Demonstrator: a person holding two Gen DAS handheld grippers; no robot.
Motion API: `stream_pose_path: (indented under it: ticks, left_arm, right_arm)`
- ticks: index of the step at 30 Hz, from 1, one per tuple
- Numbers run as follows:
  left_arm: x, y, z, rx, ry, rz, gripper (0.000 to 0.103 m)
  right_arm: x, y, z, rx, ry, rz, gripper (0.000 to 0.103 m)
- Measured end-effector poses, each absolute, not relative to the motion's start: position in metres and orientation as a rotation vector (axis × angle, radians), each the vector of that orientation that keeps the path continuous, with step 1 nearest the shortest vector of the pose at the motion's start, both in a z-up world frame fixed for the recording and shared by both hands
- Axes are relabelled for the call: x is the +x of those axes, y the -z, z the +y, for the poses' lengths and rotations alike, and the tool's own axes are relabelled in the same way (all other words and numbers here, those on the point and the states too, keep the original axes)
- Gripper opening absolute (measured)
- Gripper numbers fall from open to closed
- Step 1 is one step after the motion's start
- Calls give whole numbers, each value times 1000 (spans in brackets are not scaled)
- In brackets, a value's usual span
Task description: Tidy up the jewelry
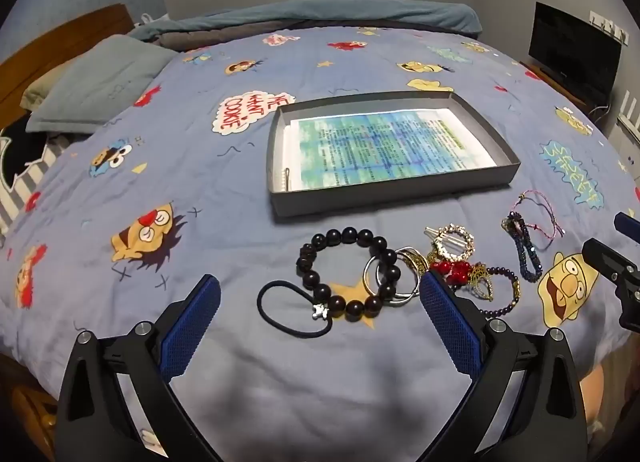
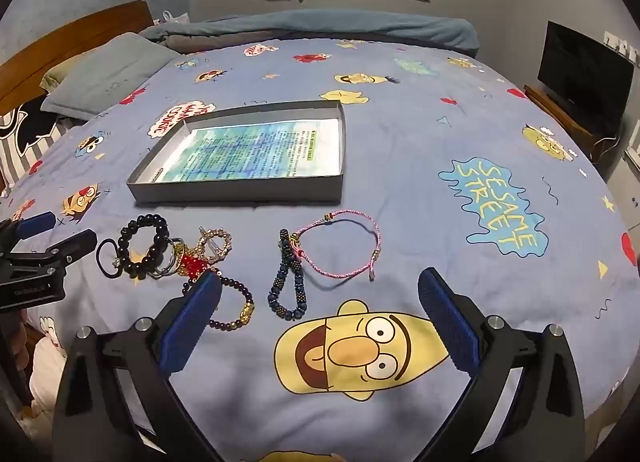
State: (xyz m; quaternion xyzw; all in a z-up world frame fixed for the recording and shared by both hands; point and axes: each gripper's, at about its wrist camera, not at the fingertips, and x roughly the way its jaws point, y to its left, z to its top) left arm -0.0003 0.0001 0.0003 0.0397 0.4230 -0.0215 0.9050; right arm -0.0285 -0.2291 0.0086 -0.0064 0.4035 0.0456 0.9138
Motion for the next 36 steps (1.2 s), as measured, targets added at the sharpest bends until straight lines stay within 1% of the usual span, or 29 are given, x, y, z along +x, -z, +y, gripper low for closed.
stream_pose_path:
  ticks: [36]
  left_arm:
    - [6,6,2,100,36,883,99]
  right_arm:
    - [-20,-6,-229,-42,-82,829,98]
